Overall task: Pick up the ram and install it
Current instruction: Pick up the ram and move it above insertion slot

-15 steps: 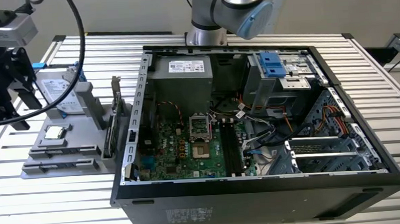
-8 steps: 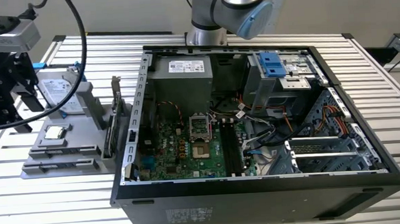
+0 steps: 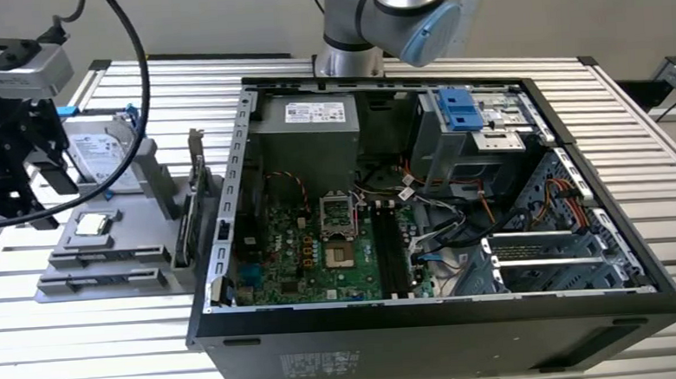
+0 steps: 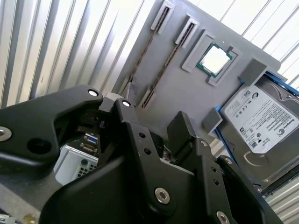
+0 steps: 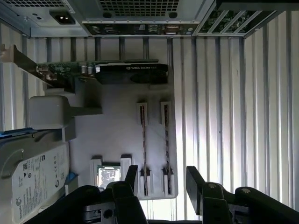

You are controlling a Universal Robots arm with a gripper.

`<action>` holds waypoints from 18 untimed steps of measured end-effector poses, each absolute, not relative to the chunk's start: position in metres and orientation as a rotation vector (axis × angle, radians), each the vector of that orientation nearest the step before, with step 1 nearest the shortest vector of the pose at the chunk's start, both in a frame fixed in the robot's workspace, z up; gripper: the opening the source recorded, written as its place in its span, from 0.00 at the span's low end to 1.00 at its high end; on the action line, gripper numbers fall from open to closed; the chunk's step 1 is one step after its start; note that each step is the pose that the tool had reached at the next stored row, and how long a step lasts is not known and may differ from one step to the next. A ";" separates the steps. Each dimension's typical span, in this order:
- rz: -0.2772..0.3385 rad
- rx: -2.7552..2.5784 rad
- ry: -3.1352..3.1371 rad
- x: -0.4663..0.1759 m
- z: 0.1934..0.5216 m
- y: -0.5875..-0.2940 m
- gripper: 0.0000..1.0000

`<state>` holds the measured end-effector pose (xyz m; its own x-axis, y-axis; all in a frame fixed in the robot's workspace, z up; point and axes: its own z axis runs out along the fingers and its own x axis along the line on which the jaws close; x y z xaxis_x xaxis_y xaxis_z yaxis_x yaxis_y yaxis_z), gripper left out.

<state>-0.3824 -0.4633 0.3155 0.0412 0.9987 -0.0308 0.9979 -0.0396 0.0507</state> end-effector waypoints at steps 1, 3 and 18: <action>0.020 2.221 2.139 -0.382 0.315 -0.463 1.00; 0.020 2.214 2.147 -0.382 0.313 -0.463 1.00; 0.023 2.149 2.212 -0.382 0.303 -0.463 1.00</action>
